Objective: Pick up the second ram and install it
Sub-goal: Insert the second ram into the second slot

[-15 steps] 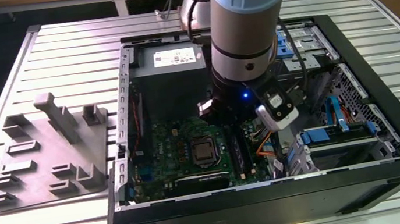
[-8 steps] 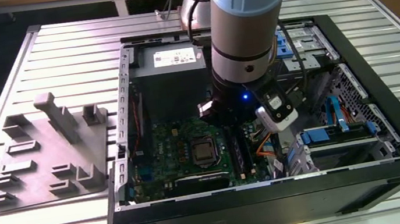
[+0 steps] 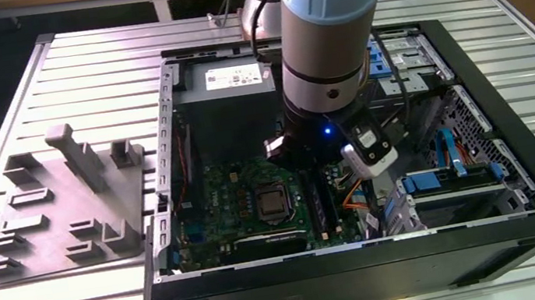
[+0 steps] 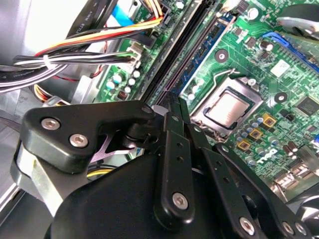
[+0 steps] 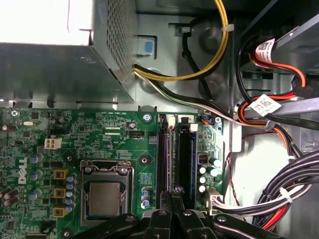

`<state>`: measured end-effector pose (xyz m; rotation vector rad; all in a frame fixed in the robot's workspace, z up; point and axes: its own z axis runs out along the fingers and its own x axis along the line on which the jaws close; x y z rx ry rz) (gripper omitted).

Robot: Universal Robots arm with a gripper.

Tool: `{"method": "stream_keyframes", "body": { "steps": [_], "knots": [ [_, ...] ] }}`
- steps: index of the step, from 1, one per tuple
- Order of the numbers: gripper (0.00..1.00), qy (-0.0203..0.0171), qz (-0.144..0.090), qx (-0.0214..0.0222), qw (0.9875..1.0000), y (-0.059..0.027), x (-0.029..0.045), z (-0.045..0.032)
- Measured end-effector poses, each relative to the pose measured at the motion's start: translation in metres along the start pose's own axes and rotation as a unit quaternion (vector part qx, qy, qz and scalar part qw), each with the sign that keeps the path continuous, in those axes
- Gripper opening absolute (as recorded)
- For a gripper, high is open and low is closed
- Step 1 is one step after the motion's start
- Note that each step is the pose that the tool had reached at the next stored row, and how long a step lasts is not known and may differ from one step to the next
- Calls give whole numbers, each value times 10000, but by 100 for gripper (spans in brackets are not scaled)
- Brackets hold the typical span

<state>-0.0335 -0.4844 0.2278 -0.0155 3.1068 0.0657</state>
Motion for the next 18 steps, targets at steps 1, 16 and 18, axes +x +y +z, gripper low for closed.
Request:
{"method": "stream_keyframes", "body": {
  "steps": [1, 16, 18],
  "knots": [
    [11, 0, 0, 1, 10000, 0, 1, 2],
    [11, 0, 0, 0, 10000, -20, 7, 18],
    [11, 0, 0, 0, 10000, -20, 7, 18]
  ]
}}
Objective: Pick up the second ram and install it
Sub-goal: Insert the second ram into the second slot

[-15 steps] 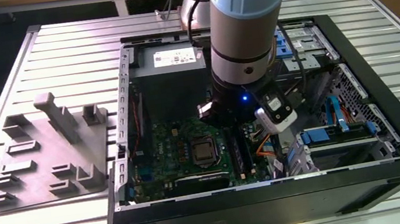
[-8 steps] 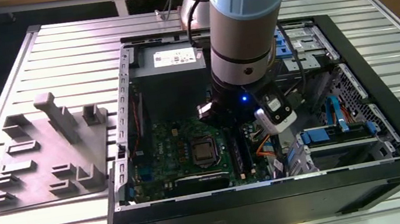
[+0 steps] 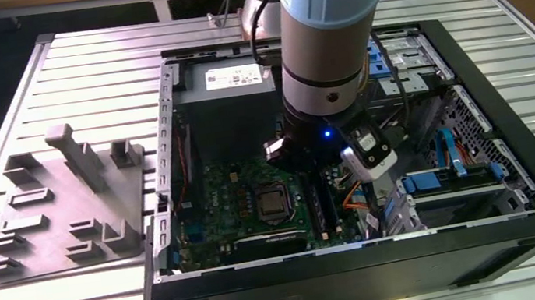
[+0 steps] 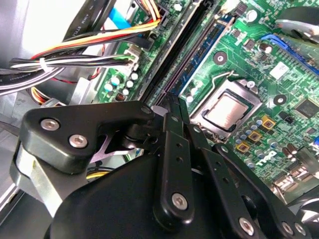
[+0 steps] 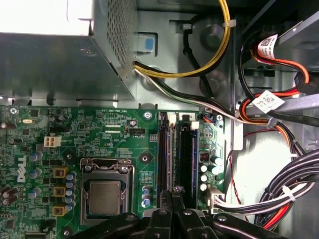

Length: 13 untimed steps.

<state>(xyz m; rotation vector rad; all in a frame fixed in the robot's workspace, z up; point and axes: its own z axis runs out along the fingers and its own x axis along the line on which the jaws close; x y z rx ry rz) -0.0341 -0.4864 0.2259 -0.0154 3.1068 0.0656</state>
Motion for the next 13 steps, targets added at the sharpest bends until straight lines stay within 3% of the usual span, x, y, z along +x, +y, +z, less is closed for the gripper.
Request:
{"method": "stream_keyframes", "body": {
  "steps": [13],
  "knots": [
    [11, -1, 13, 0, 10000, -2, 0, 0]
  ]
}}
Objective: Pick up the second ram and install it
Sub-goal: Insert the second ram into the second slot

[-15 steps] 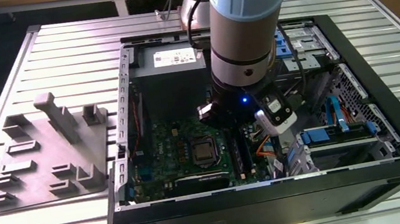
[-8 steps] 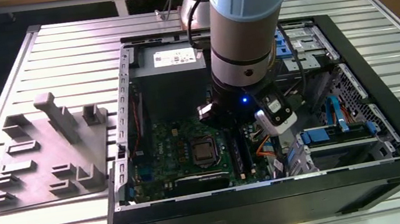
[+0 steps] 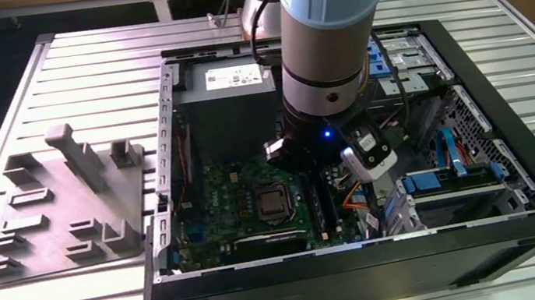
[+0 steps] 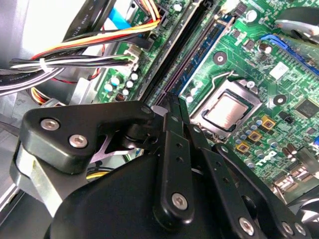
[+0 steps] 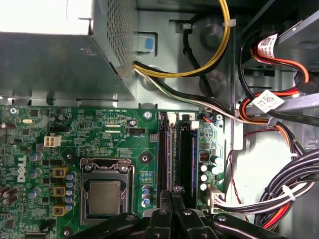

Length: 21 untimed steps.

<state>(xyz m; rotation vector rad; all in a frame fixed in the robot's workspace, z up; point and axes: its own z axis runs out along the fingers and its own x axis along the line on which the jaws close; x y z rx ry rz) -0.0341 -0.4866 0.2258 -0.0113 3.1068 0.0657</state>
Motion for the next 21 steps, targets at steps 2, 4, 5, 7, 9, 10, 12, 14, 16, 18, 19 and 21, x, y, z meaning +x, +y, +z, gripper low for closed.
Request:
{"method": "stream_keyframes", "body": {
  "steps": [2, 4, 5, 7, 9, 10, 12, 14, 16, 18, 19, 21],
  "knots": [
    [11, -1, 20, 1, 10000, 0, -1, 0],
    [11, -2, 58, 3, 10000, 0, -4, 0],
    [11, -3, 84, 3, 10000, 0, -6, 1],
    [11, -6, 135, 4, 9999, 0, -10, 1],
    [11, -7, 165, 6, 9999, 0, -11, 1],
    [11, -7, 178, 6, 9998, 0, -13, 1],
    [11, -8, 194, 7, 9998, 0, -13, 1],
    [11, -8, 195, 8, 9998, 0, -12, 2],
    [11, -9, 194, 7, 9998, 0, -6, 6],
    [11, -8, 190, 7, 9998, 0, -2, 9],
    [11, -8, 189, 8, 9998, 0, -1, 9],
    [11, -9, 188, 5, 9998, -1, 0, 18]
  ]
}}
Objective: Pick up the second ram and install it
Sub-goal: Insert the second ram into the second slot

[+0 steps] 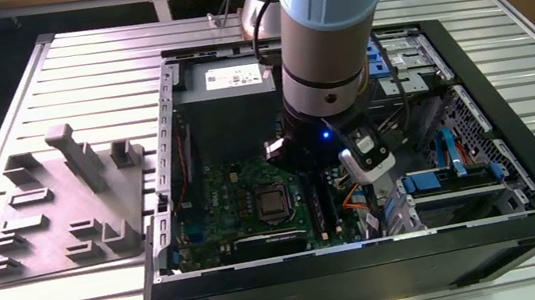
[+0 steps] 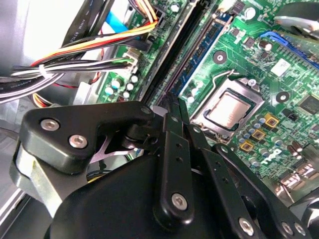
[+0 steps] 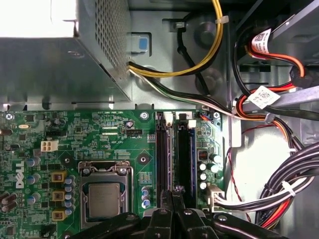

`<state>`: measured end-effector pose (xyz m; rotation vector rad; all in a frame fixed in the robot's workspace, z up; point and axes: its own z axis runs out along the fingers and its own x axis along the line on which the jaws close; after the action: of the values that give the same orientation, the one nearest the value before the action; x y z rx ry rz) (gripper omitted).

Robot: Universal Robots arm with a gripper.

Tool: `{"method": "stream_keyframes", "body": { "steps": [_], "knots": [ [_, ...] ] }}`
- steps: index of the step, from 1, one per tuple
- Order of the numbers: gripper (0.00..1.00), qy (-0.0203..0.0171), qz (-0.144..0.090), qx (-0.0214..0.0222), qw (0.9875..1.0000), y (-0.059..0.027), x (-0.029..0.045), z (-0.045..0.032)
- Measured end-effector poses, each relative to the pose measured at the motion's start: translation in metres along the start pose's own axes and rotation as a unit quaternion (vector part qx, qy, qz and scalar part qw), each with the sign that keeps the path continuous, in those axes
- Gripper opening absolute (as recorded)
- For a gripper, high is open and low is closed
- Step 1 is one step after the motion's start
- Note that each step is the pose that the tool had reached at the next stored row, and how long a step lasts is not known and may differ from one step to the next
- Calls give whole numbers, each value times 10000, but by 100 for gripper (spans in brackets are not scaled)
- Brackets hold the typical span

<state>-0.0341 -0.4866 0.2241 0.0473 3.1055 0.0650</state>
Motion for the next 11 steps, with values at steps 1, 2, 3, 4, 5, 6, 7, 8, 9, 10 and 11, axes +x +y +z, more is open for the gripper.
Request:
{"method": "stream_keyframes", "body": {
  "steps": [1, 2, 3, 4, 5, 6, 7, 8, 9, 10, 11],
  "knots": [
    [11, 0, 0, 0, 10000, 0, 0, 4],
    [11, 1, 0, 1, 10000, 0, 1, 8],
    [11, 1, 0, 1, 10000, -1, 1, 13],
    [11, 1, 0, 1, 10000, -1, 1, 17],
    [11, 1, 0, 2, 10000, -1, 1, 19],
    [11, 1, 0, 2, 10000, -1, 1, 19],
    [11, 1, 0, 2, 10000, -1, 1, 19],
    [11, 1, 0, 2, 10000, -1, 1, 20],
    [11, 1, 0, 2, 10000, -1, 1, 20],
    [11, 1, 0, 1, 10000, -1, 1, 21],
    [11, 0, 0, 0, 10000, -1, 1, 25]
  ]
}}
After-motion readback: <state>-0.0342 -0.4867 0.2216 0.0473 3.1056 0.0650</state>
